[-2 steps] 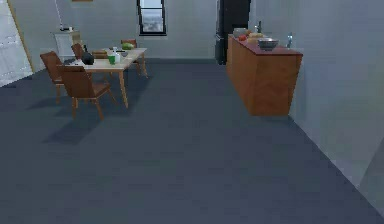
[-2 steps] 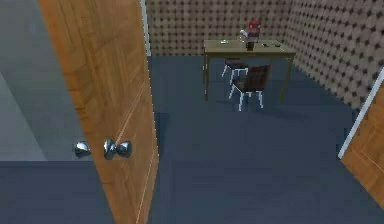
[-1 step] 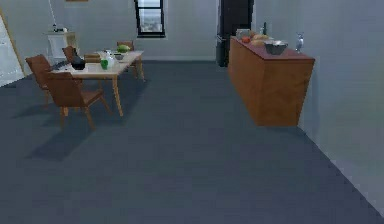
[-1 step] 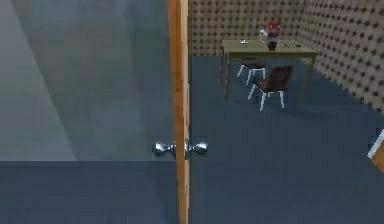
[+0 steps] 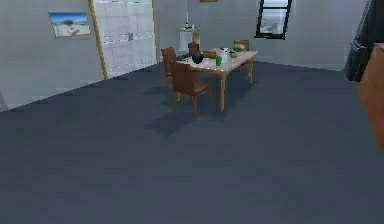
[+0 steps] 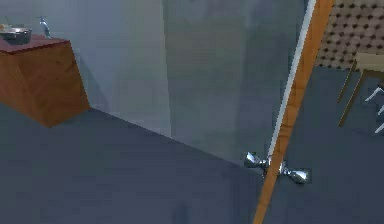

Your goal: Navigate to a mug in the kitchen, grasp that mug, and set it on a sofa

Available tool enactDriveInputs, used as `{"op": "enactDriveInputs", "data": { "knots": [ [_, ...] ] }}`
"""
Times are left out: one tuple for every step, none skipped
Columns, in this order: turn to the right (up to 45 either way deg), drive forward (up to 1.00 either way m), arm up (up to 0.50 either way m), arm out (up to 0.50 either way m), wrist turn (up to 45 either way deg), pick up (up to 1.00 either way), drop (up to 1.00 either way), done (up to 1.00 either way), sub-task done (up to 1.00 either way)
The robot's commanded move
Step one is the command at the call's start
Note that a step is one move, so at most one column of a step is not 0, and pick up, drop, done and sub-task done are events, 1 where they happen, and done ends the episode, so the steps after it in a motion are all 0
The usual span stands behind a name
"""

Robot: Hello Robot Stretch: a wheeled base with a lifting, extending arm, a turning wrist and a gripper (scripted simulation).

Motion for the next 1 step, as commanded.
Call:
{"op": "enactDriveInputs", "data": {
  "knots": [
    [0.0,0.65,0.0,0.0,0.0,0.0,0.0,0.0,0.0]
  ]
}}
